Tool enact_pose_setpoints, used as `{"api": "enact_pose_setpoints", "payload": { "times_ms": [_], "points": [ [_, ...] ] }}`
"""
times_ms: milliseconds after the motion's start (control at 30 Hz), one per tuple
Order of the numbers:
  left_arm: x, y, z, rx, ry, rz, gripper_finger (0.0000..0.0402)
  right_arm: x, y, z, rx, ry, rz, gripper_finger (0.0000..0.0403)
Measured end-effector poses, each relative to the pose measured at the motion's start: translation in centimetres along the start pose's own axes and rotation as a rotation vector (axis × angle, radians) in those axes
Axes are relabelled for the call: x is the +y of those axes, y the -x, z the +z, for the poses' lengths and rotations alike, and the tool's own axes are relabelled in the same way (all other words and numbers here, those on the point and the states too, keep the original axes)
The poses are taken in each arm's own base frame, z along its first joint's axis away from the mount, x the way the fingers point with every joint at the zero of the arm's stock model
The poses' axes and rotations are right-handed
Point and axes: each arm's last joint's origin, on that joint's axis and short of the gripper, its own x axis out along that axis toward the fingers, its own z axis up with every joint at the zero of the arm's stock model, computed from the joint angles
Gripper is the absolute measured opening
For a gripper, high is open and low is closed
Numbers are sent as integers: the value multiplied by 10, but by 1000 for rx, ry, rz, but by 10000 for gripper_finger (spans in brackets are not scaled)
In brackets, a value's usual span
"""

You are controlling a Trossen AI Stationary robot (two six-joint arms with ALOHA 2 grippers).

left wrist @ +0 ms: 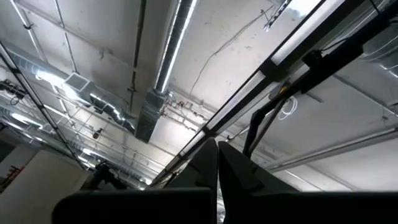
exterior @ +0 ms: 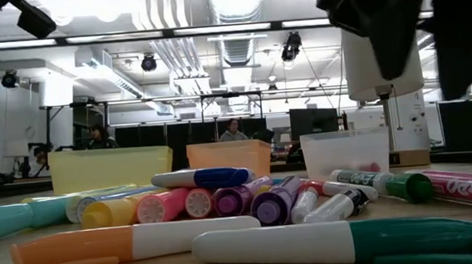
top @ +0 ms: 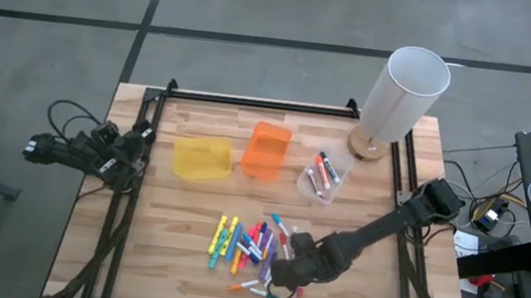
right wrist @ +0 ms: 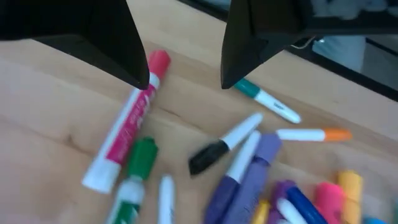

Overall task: Pick & Place Markers
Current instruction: Put the pink marker pen into the transparent bin

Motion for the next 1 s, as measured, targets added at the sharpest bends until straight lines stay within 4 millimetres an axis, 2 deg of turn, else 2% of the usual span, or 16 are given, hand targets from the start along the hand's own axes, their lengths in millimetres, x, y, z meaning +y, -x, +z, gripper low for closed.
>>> {"api": "enact_pose_setpoints", "payload": {
  "times_ms": [133,467,800,1000],
  "points": [
    [1,0,-3,30,-5,11,9,-3,-5,-1,-7,-31,-34,192],
    [2,0,-6,61,-7,22,9,-8,-45,-2,66,-55,-171,192],
    [2,0,-5,53,-6,19,9,-9,-58,-1,47,-41,-214,187],
    [2,0,-5,53,-8,20,9,-12,-63,0,41,-27,-255,158]
  ]
}}
